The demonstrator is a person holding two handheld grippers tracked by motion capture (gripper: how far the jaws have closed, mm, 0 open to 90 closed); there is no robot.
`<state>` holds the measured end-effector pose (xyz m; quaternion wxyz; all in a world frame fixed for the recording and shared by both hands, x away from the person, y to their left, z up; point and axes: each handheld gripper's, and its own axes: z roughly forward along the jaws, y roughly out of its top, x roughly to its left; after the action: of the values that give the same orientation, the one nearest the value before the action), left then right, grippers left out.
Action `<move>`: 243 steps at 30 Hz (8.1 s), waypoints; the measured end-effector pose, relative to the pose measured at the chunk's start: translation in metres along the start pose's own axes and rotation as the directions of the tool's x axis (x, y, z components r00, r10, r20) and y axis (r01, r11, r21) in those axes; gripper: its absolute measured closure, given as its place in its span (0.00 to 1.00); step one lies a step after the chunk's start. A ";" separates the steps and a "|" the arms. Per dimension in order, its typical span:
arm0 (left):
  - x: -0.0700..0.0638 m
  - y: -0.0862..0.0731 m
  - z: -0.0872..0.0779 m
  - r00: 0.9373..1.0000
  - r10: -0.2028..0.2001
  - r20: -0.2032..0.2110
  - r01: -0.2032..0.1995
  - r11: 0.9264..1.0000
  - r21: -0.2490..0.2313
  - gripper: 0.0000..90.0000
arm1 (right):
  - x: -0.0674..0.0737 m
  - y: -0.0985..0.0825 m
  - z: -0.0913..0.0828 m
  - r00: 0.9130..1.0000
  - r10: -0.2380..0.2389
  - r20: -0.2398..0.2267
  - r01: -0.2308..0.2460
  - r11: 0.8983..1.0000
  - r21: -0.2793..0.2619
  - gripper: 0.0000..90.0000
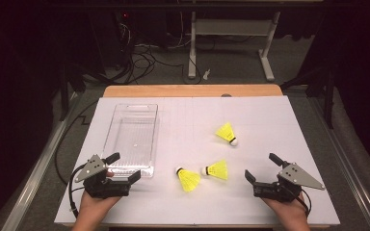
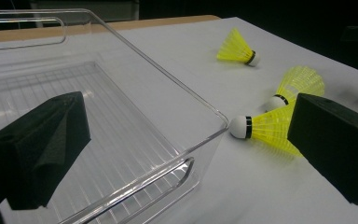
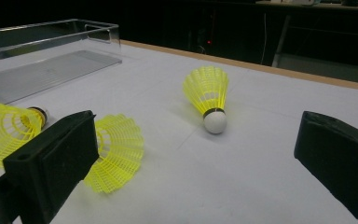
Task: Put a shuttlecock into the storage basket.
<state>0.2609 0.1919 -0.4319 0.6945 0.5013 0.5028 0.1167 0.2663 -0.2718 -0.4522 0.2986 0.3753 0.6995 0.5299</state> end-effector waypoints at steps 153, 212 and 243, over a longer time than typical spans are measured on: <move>0.057 0.001 -0.016 0.915 0.038 -0.402 0.112 0.933 0.342 0.01 | -0.003 -0.004 0.007 1.000 0.001 -0.006 -0.001 1.000 0.017 0.00; 0.044 -0.010 -0.009 0.864 0.196 -0.464 0.263 0.611 0.747 0.01 | -0.002 -0.006 0.001 1.000 0.002 -0.019 -0.002 1.000 0.017 0.00; 0.013 -0.022 0.004 0.896 0.204 -0.394 0.248 0.508 0.825 0.01 | 0.000 -0.006 0.001 1.000 -0.002 -0.031 0.003 1.000 0.024 0.00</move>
<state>0.2628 0.1882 -0.4573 0.2204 0.7314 0.6437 -0.0467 0.2657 -0.2720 -0.4584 0.2840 0.3695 0.7107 0.5270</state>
